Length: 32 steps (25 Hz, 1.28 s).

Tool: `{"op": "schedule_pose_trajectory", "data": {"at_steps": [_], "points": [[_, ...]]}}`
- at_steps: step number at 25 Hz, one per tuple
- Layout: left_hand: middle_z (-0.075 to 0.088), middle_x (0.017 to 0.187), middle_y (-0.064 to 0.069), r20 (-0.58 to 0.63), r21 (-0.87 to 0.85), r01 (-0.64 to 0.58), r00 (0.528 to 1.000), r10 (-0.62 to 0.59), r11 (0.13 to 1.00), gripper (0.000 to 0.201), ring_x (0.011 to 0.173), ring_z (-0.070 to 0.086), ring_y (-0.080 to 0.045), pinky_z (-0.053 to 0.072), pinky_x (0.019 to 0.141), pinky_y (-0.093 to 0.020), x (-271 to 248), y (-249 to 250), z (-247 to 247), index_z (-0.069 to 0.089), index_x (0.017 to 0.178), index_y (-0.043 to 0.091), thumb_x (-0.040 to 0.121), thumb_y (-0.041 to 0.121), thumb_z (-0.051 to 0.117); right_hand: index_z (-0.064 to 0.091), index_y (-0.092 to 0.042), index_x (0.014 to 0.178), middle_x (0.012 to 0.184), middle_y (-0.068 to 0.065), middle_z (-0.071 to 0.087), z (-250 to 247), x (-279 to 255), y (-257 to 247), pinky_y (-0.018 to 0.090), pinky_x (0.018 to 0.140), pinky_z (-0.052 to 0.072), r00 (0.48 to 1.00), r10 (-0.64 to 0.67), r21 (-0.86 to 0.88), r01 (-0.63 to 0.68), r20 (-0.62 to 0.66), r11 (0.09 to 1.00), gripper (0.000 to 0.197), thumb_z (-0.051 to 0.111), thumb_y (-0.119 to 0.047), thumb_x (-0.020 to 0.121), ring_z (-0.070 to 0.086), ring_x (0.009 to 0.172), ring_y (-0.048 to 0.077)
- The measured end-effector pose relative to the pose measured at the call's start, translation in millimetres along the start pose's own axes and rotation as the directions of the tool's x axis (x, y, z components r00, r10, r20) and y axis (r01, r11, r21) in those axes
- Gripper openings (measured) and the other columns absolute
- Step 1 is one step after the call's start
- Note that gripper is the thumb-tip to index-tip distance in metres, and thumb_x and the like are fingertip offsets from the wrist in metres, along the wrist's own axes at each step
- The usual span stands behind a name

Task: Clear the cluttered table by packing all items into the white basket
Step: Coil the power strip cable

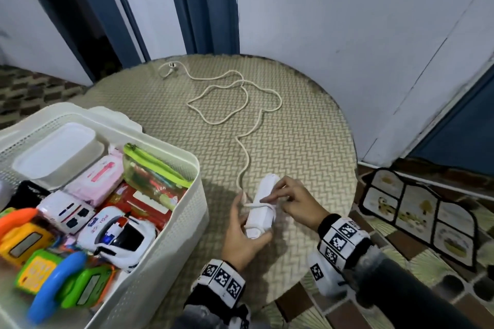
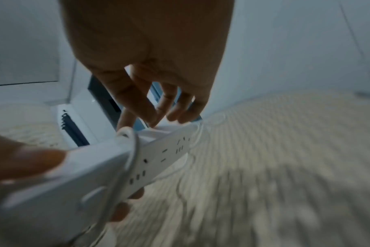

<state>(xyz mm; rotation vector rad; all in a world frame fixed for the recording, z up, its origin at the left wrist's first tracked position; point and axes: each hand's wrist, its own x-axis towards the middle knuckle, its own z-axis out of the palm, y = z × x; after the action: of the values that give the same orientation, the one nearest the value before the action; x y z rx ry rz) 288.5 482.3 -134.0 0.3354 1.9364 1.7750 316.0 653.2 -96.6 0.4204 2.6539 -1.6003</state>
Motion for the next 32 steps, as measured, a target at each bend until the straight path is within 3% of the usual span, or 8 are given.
{"op": "schedule_pose_trajectory", "data": {"at_steps": [5, 9, 12, 17, 20, 24, 30, 32], "points": [[0.061, 0.077, -0.012, 0.237, -0.106, -0.062, 0.968, 0.086, 0.992, 0.064, 0.063, 0.061, -0.016, 0.055, 0.055, -0.031, 32.6, 95.3, 10.4, 0.041, 0.136, 0.03, 0.084, 0.005, 0.068, 0.052, -0.052, 0.122, 0.135, -0.019, 0.042, -93.6, -7.8, -35.5, 0.035, 0.105, 0.009, 0.938, -0.342, -0.489, 0.326, 0.059, 0.809, 0.044, 0.056, -0.049, 0.078, 0.02, 0.136, 0.004], [0.071, 0.092, -0.007, 0.325, -0.228, 0.001, 0.943, 0.075, 0.974, 0.042, 0.081, 0.066, -0.027, 0.052, 0.064, -0.037, 60.1, 165.8, 26.0, 0.061, 0.117, 0.026, 0.076, 0.036, 0.066, 0.064, -0.032, 0.115, 0.101, -0.005, 0.056, -149.0, -8.1, -71.8, 0.039, 0.098, 0.031, 0.851, -0.517, -0.522, 0.405, -0.085, 0.751, 0.04, 0.055, -0.047, 0.079, 0.051, 0.106, 0.012], [0.065, 0.087, -0.011, 0.154, -0.066, -0.177, 0.971, 0.185, 0.982, 0.049, 0.076, 0.061, -0.023, 0.051, 0.056, -0.027, 66.1, 213.0, 31.9, 0.069, 0.098, 0.01, 0.078, 0.054, 0.066, 0.063, -0.029, 0.116, 0.092, -0.007, 0.054, -176.0, -16.5, -90.6, 0.033, 0.084, 0.03, 0.835, -0.505, -0.574, 0.308, -0.218, 0.758, 0.051, 0.041, -0.059, 0.081, 0.052, 0.094, 0.011], [0.054, 0.124, 0.004, 0.278, 0.072, -0.526, 0.827, 0.489, 0.848, 0.084, 0.107, 0.06, -0.01, 0.055, 0.085, -0.028, 61.1, 247.7, 53.7, 0.048, 0.128, 0.041, 0.054, 0.048, 0.088, 0.061, -0.04, 0.108, 0.089, -0.016, 0.064, -204.7, -41.4, -127.1, 0.032, 0.079, 0.044, 0.775, -0.423, -0.453, 0.199, -0.469, 0.869, 0.04, 0.049, -0.066, 0.08, 0.06, 0.088, 0.006], [0.059, 0.114, 0.001, 0.213, 0.009, -0.623, 0.765, 0.608, 0.782, 0.078, 0.098, 0.063, -0.01, 0.057, 0.083, -0.034, 63.2, 263.7, 64.8, 0.05, 0.126, 0.04, 0.059, 0.034, 0.089, 0.056, -0.038, 0.105, 0.091, -0.019, 0.064, -219.1, -51.7, -149.9, 0.027, 0.071, 0.036, 0.772, -0.471, -0.512, 0.223, -0.426, 0.829, 0.034, 0.05, -0.06, 0.079, 0.055, 0.082, -0.004], [0.061, 0.101, 0.006, 0.09, -0.044, -0.686, 0.721, 0.687, 0.726, 0.056, 0.089, 0.064, -0.012, 0.057, 0.074, -0.03, 71.1, 298.3, 74.1, 0.06, 0.112, 0.036, 0.063, 0.045, 0.085, 0.044, -0.041, 0.123, 0.109, -0.02, 0.055, -236.2, -57.2, -168.0, 0.026, 0.078, 0.035, 0.793, -0.55, -0.7, 0.236, -0.263, 0.674, 0.067, 0.049, -0.073, 0.064, 0.046, 0.09, -0.006], [0.063, 0.092, 0.007, -0.032, 0.153, -0.786, 0.603, 0.797, 0.6, 0.033, 0.082, 0.061, -0.012, 0.049, 0.065, -0.023, 67.3, 336.4, 83.6, 0.059, 0.088, 0.026, 0.073, 0.054, 0.066, 0.045, -0.036, 0.112, 0.092, -0.013, 0.054, -245.0, -53.1, -175.4, 0.033, 0.067, 0.035, 0.618, -0.735, -0.863, 0.174, -0.279, 0.474, 0.053, 0.057, -0.065, 0.07, 0.054, 0.082, 0.012], [0.065, 0.101, 0.013, 0.049, 0.13, -0.789, 0.61, 0.791, 0.6, 0.033, 0.093, 0.062, -0.006, 0.049, 0.072, -0.024, 65.1, 343.5, 80.7, 0.06, 0.1, 0.031, 0.075, 0.052, 0.067, 0.045, -0.037, 0.112, 0.09, -0.013, 0.052, -245.7, -54.7, -177.1, 0.031, 0.066, 0.031, 0.605, -0.746, -0.863, 0.183, -0.278, 0.47, 0.052, 0.057, -0.064, 0.07, 0.051, 0.08, 0.011]]}}
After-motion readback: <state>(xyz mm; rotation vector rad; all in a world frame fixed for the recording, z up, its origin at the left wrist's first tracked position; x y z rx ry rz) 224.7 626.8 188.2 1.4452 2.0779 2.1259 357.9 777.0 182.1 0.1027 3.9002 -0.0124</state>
